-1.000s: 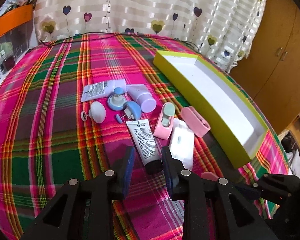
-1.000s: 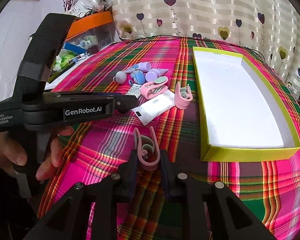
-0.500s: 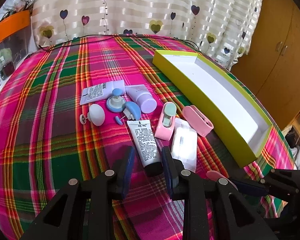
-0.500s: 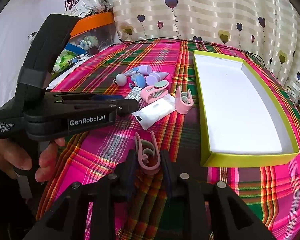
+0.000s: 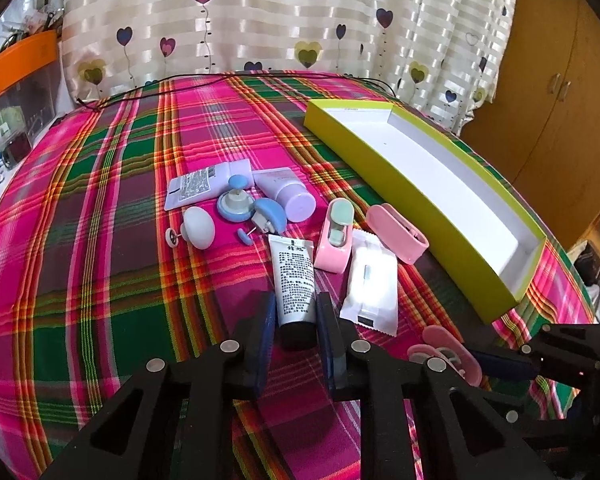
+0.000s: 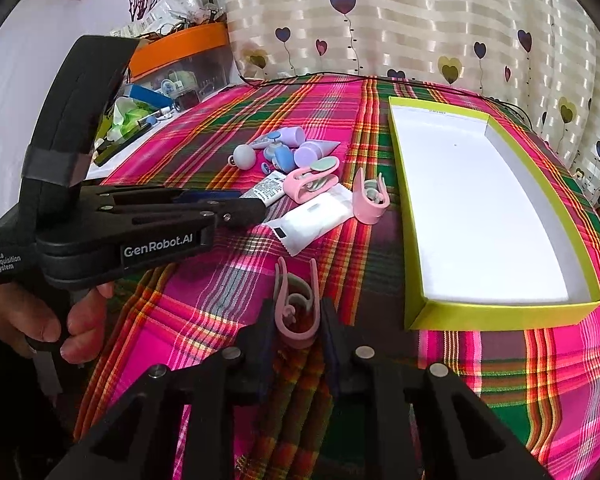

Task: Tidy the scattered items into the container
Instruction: 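Lift and carry the pink clip and white tube over the white box with both tools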

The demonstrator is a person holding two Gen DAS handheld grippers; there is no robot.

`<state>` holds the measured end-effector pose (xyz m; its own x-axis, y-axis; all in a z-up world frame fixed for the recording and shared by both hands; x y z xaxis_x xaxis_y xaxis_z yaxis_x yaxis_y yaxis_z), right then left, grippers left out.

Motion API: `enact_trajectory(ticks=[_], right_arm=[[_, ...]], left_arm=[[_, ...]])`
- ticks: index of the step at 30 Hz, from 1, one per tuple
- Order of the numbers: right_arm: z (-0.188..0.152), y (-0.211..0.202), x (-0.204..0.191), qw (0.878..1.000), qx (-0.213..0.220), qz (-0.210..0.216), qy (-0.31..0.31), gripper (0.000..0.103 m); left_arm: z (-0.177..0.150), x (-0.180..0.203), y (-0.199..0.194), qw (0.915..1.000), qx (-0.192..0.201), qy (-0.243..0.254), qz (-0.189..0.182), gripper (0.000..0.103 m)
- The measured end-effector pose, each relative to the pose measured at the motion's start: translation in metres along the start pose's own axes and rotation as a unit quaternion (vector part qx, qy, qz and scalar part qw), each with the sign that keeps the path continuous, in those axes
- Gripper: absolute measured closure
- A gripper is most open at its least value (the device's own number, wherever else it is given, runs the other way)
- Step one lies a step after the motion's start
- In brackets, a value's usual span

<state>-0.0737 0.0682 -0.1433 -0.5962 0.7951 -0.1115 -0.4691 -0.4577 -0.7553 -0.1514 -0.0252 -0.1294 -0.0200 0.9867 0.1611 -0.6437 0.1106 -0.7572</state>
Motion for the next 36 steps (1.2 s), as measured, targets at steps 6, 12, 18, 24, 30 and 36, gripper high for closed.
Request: enact_trajectory(ticks=[6, 12, 18, 24, 30, 36], right_arm=[[0.001, -0.006, -0.002, 1.0, 0.008, -0.001, 0.002, 0.081], [0.002, -0.013, -0.003, 1.0, 0.015, -0.003, 0.004, 0.081], [0.005, -0.021, -0.006, 1.0, 0.025, -0.007, 0.004, 0.081], [0.009, -0.028, -0.008, 0.999, 0.035, -0.011, 0.004, 0.081], [0.012, -0.034, -0.007, 0.999, 0.044, -0.014, 0.007, 0.081], [0.018, -0.044, -0.002, 0.998, 0.058, -0.02, 0.014, 0.081]], left_arm=[[-0.001, 0.001, -0.01, 1.0, 0.008, 0.001, -0.003, 0.082], [-0.003, 0.0, -0.022, 0.9999, 0.016, 0.001, 0.0, 0.082], [-0.005, -0.001, -0.034, 0.9997, 0.024, 0.001, 0.004, 0.082], [-0.006, -0.003, -0.045, 0.9995, 0.032, -0.001, 0.006, 0.082], [-0.006, -0.002, -0.054, 0.9993, 0.038, -0.001, 0.006, 0.083], [-0.003, 0.0, -0.061, 0.999, 0.045, 0.001, 0.007, 0.083]])
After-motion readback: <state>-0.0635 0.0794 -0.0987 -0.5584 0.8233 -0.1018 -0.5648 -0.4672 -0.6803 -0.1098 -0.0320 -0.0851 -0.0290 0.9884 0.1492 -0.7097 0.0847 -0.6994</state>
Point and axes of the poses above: each gripper's, at about its wrist camera, not at the fingertips, and y roughly the way its jaws point, x to its right, z to its top, the point moved 10 cm from there along y, roughly the way its jaws point, and after that the axes turned 2 degrees about -y, right-handed, at the moved point
